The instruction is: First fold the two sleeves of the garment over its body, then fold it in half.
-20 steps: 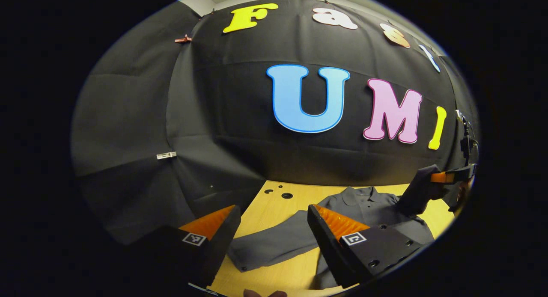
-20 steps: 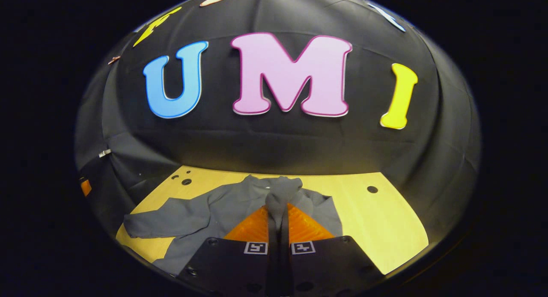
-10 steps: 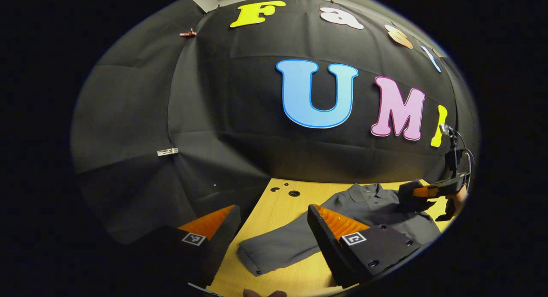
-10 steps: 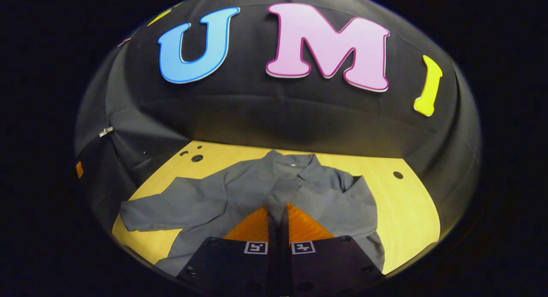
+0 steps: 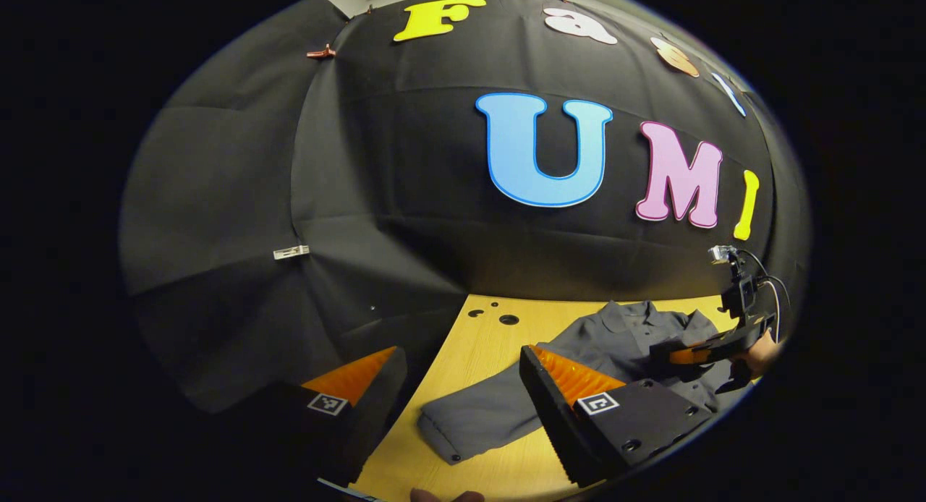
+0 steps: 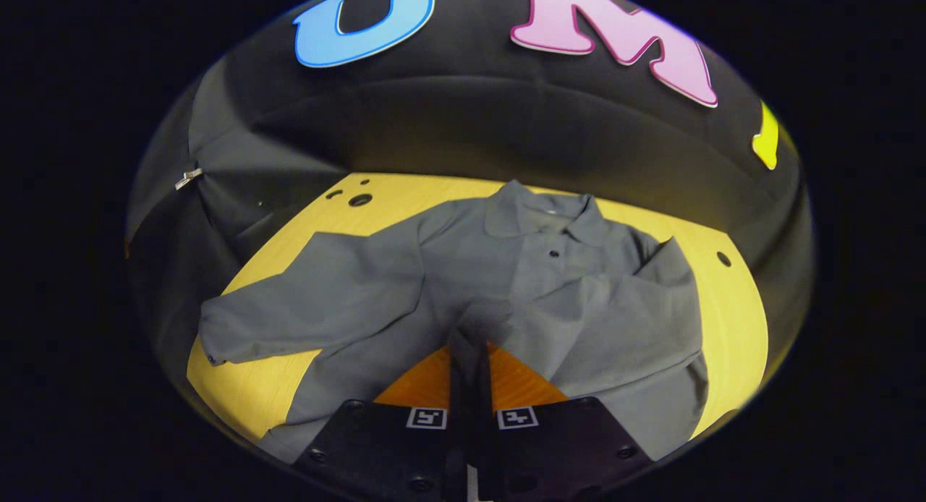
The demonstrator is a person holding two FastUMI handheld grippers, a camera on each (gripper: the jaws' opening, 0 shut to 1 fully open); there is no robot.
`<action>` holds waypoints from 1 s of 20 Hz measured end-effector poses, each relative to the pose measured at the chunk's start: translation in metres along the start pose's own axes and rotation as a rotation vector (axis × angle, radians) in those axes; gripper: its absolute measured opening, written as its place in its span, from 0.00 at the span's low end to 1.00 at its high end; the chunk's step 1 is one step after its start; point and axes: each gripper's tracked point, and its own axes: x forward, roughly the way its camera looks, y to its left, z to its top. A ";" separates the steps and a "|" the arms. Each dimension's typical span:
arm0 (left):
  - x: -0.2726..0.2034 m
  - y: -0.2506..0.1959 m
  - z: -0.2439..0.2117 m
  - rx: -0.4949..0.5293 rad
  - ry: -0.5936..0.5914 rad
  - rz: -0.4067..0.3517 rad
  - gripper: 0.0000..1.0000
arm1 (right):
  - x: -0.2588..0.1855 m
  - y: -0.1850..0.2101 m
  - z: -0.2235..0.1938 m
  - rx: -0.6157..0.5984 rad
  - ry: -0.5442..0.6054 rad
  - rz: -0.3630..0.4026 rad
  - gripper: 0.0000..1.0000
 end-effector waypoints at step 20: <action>0.034 0.002 -0.101 -0.083 0.218 -0.027 0.99 | -0.058 0.067 0.002 0.102 -0.012 0.243 0.68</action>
